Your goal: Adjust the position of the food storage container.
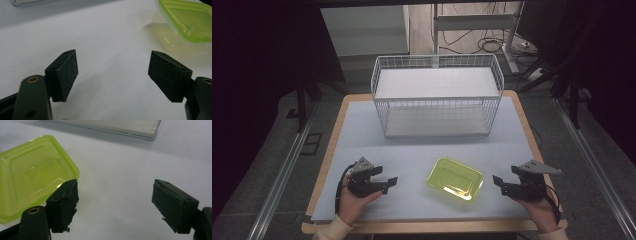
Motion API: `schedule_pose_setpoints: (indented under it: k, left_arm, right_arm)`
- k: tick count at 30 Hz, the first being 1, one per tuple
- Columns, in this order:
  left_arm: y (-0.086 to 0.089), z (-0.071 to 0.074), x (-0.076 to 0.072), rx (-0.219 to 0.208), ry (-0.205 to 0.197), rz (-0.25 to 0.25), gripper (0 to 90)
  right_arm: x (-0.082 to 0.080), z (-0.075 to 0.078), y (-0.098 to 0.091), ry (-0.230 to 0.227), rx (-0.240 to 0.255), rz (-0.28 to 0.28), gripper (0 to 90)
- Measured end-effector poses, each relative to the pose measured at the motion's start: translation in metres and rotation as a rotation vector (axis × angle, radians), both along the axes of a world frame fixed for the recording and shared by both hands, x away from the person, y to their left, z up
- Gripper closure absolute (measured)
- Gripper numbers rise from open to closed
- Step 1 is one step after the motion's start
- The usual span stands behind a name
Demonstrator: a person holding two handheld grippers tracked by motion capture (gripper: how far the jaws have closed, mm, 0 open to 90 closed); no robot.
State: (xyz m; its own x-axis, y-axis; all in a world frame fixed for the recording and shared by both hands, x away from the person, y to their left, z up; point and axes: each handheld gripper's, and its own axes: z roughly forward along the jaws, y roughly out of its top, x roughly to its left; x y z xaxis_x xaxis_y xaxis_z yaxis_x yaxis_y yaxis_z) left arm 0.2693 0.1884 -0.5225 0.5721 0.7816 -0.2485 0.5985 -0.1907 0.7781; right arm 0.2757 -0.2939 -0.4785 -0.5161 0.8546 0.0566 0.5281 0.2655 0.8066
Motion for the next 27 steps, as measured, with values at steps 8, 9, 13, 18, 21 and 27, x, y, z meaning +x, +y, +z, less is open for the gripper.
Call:
schedule_pose_setpoints:
  k: [8,9,13,18,21,27]
  left_arm:
    - [0.000,0.000,0.000,0.000,0.002,0.001,24.1]
    - [-0.001,0.000,0.000,-0.001,0.006,0.002,24.1]
    - [-0.001,-0.001,0.000,-0.012,0.015,-0.003,24.1]
    - [-0.001,-0.001,0.000,-0.011,0.015,-0.002,24.2]
    - [-0.002,-0.001,0.000,-0.009,0.014,-0.004,24.2]
    - [-0.003,-0.001,0.000,-0.012,0.018,-0.013,24.4]
  right_arm:
    - [-0.007,0.009,0.010,-0.029,0.012,0.052,25.9]
    - [-0.008,0.010,0.012,-0.032,0.014,0.062,27.0]
    - [-0.014,0.016,0.020,-0.050,0.022,0.125,34.7]
    - [-0.021,0.018,0.032,-0.063,-0.011,0.187,46.8]
    - [-0.024,0.019,0.038,-0.060,-0.019,0.224,57.6]
    - [-0.029,0.018,0.049,-0.058,-0.028,0.299,71.5]
